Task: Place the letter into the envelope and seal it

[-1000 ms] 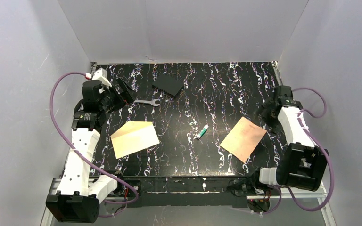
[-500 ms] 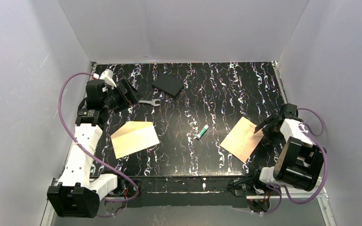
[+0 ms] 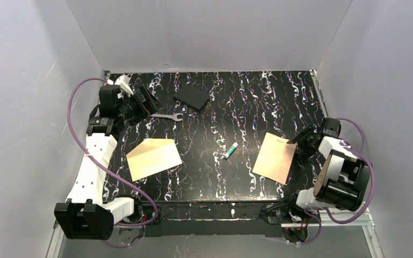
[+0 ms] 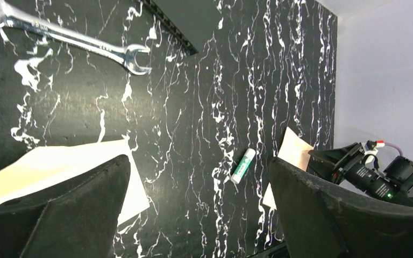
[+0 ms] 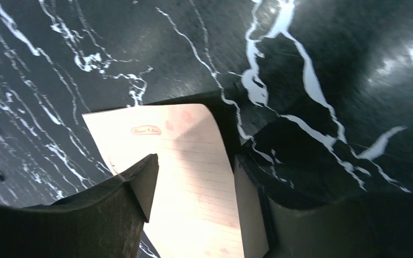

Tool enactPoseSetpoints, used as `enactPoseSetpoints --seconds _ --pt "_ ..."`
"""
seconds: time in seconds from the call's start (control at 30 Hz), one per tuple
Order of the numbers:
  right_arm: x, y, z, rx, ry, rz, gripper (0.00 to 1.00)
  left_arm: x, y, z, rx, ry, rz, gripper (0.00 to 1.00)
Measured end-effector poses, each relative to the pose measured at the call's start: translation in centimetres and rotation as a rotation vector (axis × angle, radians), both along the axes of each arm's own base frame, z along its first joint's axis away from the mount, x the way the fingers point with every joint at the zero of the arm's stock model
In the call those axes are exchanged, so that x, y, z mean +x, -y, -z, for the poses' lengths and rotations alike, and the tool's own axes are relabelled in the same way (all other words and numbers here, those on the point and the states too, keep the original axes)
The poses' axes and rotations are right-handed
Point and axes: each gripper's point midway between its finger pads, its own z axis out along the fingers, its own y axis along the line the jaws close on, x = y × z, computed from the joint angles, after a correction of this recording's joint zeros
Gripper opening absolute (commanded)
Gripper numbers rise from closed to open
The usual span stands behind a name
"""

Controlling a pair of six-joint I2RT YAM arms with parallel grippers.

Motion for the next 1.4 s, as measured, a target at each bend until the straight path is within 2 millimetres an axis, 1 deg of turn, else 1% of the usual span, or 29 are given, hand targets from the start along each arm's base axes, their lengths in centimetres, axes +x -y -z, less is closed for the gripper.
enactPoseSetpoints --seconds 0.17,0.23,0.27,0.37,0.5,0.57,0.63,0.73,0.8,0.83,0.87,0.93,0.97,1.03,1.07,1.13,1.27,1.33,1.4 --pt "1.1 -1.3 0.1 0.057 0.098 -0.038 0.44 0.9 -0.2 -2.3 0.009 0.042 -0.011 0.99" --pt "1.2 -1.7 0.2 0.078 0.124 -0.052 0.42 1.0 -0.2 -3.0 0.008 0.06 -0.012 0.99" --pt "1.1 -2.1 0.2 0.093 0.134 -0.063 0.44 1.1 -0.2 -3.3 0.006 0.065 -0.014 0.99" --pt "1.2 -2.8 0.2 0.127 0.156 -0.086 0.57 1.1 -0.2 -3.3 0.002 0.061 -0.02 0.99" --pt "1.6 -3.2 -0.3 0.144 0.191 -0.11 0.58 1.1 0.1 -3.4 -0.019 0.058 -0.015 0.99" --pt "1.6 -3.4 -0.3 0.153 0.199 -0.117 0.58 1.1 1.0 -3.7 -0.06 0.066 0.025 0.94" --pt "1.6 -3.5 -0.3 0.159 0.201 -0.12 0.59 1.1 2.6 -3.3 -0.108 0.059 0.088 0.91" --pt "1.6 -3.6 -0.3 0.165 0.203 -0.117 0.59 0.1 7.5 -0.5 -0.153 -0.035 0.252 0.85" --pt "1.5 -3.7 -0.3 0.168 0.208 -0.115 0.59 -1.4 12.2 2.1 -0.158 -0.125 0.391 0.8" --pt "1.5 -3.7 -0.3 0.167 0.212 -0.114 0.59 -2.7 14.7 3.5 -0.156 -0.171 0.468 0.75" --pt "1.4 -3.7 -0.3 0.169 0.213 -0.114 0.59 -4.0 17.0 4.8 -0.151 -0.215 0.538 0.69" --pt "1.4 -3.8 -0.3 0.175 0.216 -0.113 0.59 -6.9 21.2 7.3 -0.136 -0.296 0.664 0.55" --pt "1.3 -3.9 -0.3 0.179 0.217 -0.112 0.59 -8.6 23.1 8.6 -0.125 -0.337 0.725 0.53" --pt "1.1 -4.2 -0.3 0.194 0.219 -0.114 0.59 -10.8 25.8 10.5 -0.113 -0.401 0.799 0.48" --pt "1.1 -4.3 -0.3 0.198 0.221 -0.115 0.59 -11.4 27.0 11.3 -0.111 -0.426 0.822 0.47" --pt "0.8 -4.5 -0.2 0.202 0.228 -0.115 0.59 -11.6 29.3 12.6 -0.117 -0.453 0.845 0.44" --pt "-0.1 -5.2 -0.3 0.218 0.241 -0.12 0.58 -10.2 33.2 15.1 -0.13 -0.465 0.853 0.36" --pt "-0.4 -5.3 -0.3 0.221 0.247 -0.122 0.59 -9.3 34.6 16.5 -0.136 -0.466 0.853 0.33" --pt "-0.5 -5.4 -0.3 0.22 0.251 -0.123 0.59 -8.7 35.5 17.3 -0.14 -0.467 0.855 0.32"
